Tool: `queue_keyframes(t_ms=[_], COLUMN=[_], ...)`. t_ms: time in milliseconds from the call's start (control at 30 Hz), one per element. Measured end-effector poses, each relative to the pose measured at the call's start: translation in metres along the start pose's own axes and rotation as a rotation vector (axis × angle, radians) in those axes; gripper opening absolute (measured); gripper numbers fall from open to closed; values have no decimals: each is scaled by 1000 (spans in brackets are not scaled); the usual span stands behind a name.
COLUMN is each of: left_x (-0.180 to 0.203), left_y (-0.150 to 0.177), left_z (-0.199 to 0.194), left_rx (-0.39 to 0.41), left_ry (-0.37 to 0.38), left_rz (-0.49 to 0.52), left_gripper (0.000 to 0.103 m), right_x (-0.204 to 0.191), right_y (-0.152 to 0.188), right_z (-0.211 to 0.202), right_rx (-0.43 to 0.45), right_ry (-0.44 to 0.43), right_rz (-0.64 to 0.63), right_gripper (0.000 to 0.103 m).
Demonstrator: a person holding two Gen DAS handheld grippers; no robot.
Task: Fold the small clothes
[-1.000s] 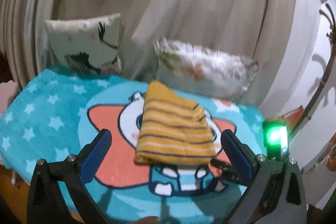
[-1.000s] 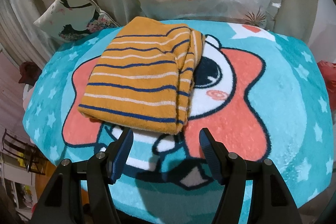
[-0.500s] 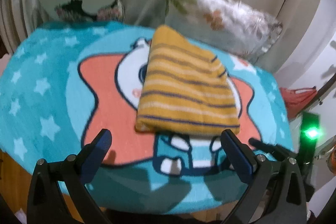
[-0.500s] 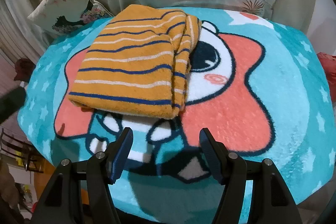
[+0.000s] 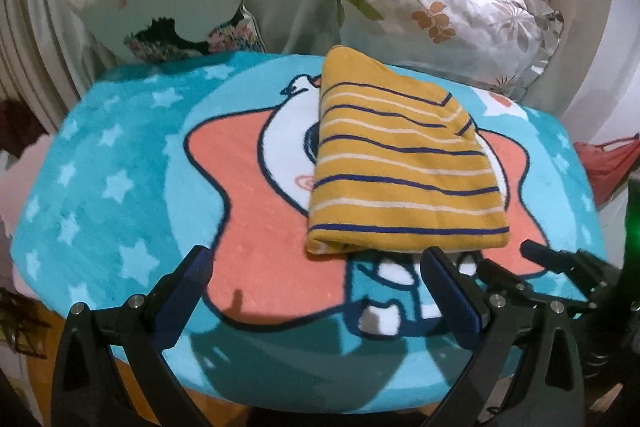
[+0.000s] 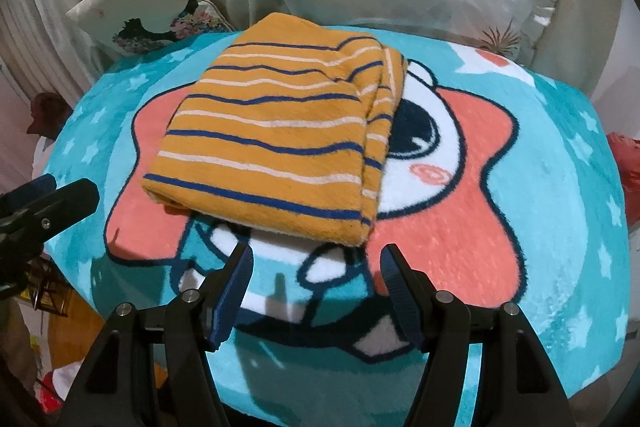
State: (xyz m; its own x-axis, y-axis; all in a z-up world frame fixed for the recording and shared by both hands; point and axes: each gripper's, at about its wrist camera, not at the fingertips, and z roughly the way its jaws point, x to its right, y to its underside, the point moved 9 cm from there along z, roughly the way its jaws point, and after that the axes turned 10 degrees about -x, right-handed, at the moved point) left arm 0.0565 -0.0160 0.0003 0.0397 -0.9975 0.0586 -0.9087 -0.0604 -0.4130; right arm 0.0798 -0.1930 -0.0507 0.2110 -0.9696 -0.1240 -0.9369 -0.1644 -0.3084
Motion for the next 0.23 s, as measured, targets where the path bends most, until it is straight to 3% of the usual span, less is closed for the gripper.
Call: queue_keyframes(t_ms=[233], left_x=[4], left_y=[7], left_z=[4], left_rx=[-36], left_ry=[8], left_rz=[1], left_gripper=[103], right_x=[-2], right_y=[1], right_z=[-2], right_rx=[6], right_ry=[-13], right_rz=[-11], right_gripper=[72])
